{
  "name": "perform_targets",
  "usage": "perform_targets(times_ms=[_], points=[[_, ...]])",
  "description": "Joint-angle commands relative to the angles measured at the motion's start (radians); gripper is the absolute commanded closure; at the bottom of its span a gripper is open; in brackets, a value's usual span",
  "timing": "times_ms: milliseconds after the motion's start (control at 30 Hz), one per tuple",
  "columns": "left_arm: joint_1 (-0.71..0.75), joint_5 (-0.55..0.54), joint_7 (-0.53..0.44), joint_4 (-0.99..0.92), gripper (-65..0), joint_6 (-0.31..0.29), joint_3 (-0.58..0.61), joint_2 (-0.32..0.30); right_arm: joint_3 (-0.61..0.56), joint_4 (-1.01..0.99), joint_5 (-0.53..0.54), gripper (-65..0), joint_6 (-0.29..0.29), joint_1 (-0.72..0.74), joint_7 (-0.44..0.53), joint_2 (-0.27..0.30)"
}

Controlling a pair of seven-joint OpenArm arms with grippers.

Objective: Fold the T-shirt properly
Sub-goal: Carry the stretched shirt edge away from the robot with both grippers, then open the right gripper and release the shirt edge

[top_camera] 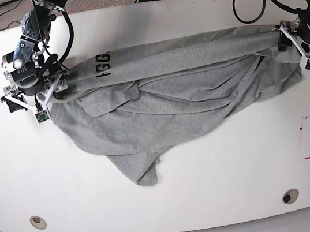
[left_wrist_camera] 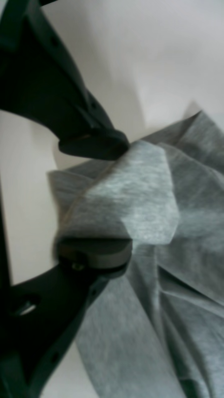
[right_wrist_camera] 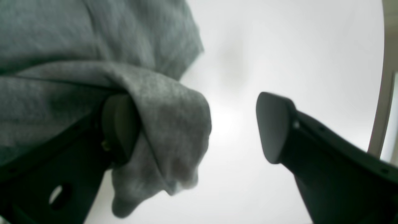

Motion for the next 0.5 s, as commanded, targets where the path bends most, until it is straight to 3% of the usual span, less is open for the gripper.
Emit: perform_targets(times_ms=[0,467], points=[[-0.008,-0.006,-0.012,0.02,-36.0,-0.002,-0.009,-0.018,0.004,0.029,0.005,-53.3,-0.009,-0.025,-0.007,0.028],[-0.098,-0.004,0.053,0.02,-36.0,0.003,-0.05,-0.018,0.004,0.029,0.042,-53.3,-0.009,-0.087,-0.004,0.025]])
